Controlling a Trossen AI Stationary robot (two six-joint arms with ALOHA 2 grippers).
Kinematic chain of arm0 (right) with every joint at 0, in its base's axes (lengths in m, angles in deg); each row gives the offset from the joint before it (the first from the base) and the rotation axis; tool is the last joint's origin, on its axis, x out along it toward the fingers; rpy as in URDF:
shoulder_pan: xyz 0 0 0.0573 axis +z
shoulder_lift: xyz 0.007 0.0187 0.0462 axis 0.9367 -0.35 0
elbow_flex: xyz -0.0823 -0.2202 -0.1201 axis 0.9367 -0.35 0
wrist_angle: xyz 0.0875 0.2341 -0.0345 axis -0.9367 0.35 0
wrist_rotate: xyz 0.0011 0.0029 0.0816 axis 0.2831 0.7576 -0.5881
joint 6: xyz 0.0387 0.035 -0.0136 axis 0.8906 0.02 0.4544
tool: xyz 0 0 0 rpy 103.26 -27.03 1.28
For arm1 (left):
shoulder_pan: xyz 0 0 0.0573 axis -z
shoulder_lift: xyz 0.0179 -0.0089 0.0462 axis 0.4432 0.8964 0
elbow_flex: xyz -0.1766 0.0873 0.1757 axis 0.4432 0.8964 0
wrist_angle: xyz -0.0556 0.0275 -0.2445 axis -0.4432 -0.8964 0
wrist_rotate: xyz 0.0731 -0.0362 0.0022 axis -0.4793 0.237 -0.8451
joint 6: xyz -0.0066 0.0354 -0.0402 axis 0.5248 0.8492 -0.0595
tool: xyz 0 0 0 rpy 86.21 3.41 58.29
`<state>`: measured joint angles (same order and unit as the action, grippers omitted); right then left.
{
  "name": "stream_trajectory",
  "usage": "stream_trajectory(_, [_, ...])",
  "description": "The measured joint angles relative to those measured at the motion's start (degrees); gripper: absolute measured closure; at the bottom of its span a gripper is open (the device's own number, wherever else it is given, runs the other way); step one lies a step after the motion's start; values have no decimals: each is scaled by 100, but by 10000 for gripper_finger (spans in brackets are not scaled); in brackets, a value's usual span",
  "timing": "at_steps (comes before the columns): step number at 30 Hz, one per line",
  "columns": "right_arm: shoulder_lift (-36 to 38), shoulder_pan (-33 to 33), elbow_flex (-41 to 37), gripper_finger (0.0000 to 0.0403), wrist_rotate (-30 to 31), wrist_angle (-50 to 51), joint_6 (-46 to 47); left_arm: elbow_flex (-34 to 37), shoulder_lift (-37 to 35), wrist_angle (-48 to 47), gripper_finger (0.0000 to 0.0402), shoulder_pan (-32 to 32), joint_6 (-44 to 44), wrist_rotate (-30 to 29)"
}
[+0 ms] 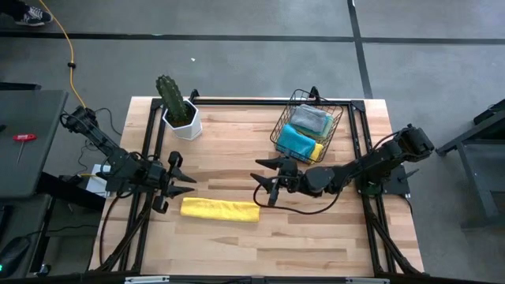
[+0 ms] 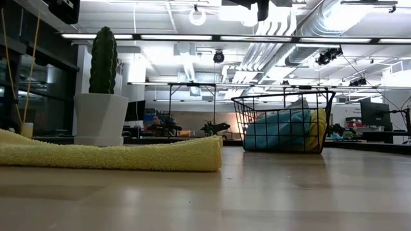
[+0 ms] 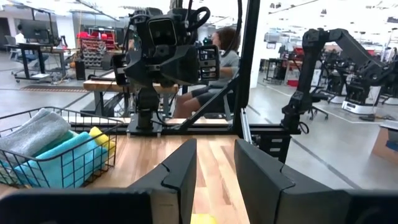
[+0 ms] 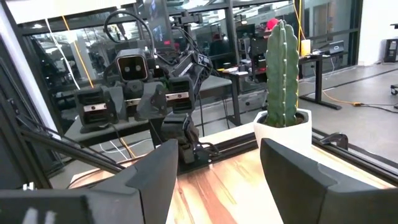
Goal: Fold microfiber towels
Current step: Fold the yellow microfiber towel
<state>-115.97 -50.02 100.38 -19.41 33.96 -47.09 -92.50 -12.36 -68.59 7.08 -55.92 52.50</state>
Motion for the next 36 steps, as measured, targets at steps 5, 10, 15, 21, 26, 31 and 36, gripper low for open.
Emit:
stream_trajectory(5, [0, 0, 0, 183, 0, -2, 0, 0, 12, -1, 303, 0, -1, 0])
stream_trajectory(10, [0, 0, 0, 183, 0, -2, 0, 0, 15, -3, 303, 0, 0, 0])
stream_trajectory(15, [0, 0, 0, 183, 0, -2, -2, 0, 15, 204, 303, 0, -46, 87])
stream_trajectory(21, [0, -2, 0, 183, 0, -2, -2, 0, 15, 278, 303, 0, -94, 109])
stream_trajectory(26, [0, -1, 0, 183, -184, 12, -2, 0, 15, 275, 303, 0, -94, 105])
stream_trajectory(31, [0, 0, 0, 183, -642, 20, -147, 0, 15, 273, 303, 0, -94, 102])
stream_trajectory(36, [-240, 0, 48, 183, -1006, 18, 461, 1, 16, 268, 303, 0, -94, 85])
